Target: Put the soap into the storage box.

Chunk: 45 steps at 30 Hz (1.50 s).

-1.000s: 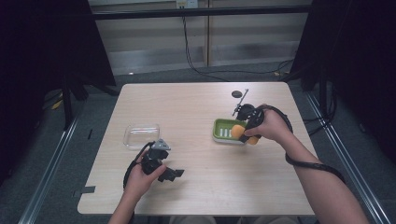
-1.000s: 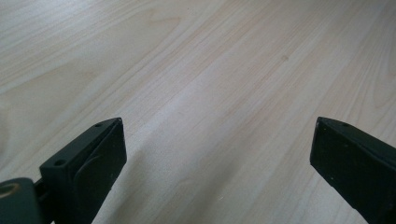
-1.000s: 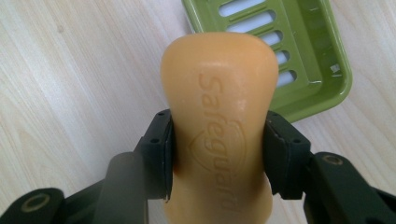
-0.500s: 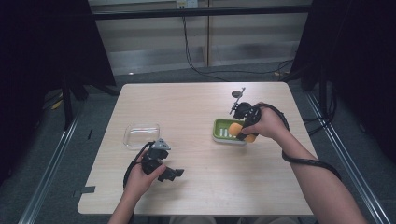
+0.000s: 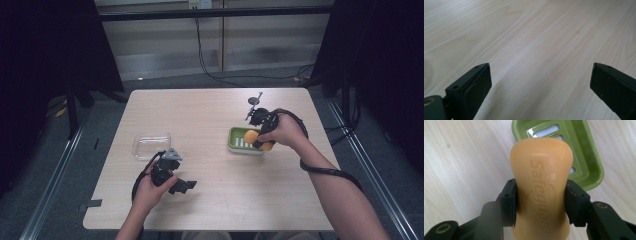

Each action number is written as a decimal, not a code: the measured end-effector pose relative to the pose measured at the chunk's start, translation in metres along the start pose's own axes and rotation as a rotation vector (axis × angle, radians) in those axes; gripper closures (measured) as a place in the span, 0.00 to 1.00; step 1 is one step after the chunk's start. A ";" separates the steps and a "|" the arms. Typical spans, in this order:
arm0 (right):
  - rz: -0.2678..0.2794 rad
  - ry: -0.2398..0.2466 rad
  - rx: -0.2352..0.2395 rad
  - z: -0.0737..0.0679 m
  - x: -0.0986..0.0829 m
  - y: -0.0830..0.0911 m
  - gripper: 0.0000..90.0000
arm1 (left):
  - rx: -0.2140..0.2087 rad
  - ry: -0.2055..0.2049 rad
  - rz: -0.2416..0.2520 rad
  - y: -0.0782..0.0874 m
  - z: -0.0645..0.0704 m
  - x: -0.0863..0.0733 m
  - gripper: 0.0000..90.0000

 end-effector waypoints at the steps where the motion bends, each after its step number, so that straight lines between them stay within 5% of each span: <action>1: 0.000 0.000 0.000 0.000 0.000 0.000 0.56 | 0.000 -0.002 -0.001 0.000 0.000 0.000 0.04; 45: 0.004 -0.014 -0.012 0.011 0.015 -0.003 0.56 | -0.008 0.000 0.007 0.000 0.000 0.000 0.04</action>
Point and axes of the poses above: each handheld gripper's, and its own axes: y roughly backward along the jaws, x roughly out of its top, z roughly to its right, the point moved 3 cm from there along -y, roughly forward along the jaws, and after that the axes turned 1 degree about x, right-handed, at the moved point
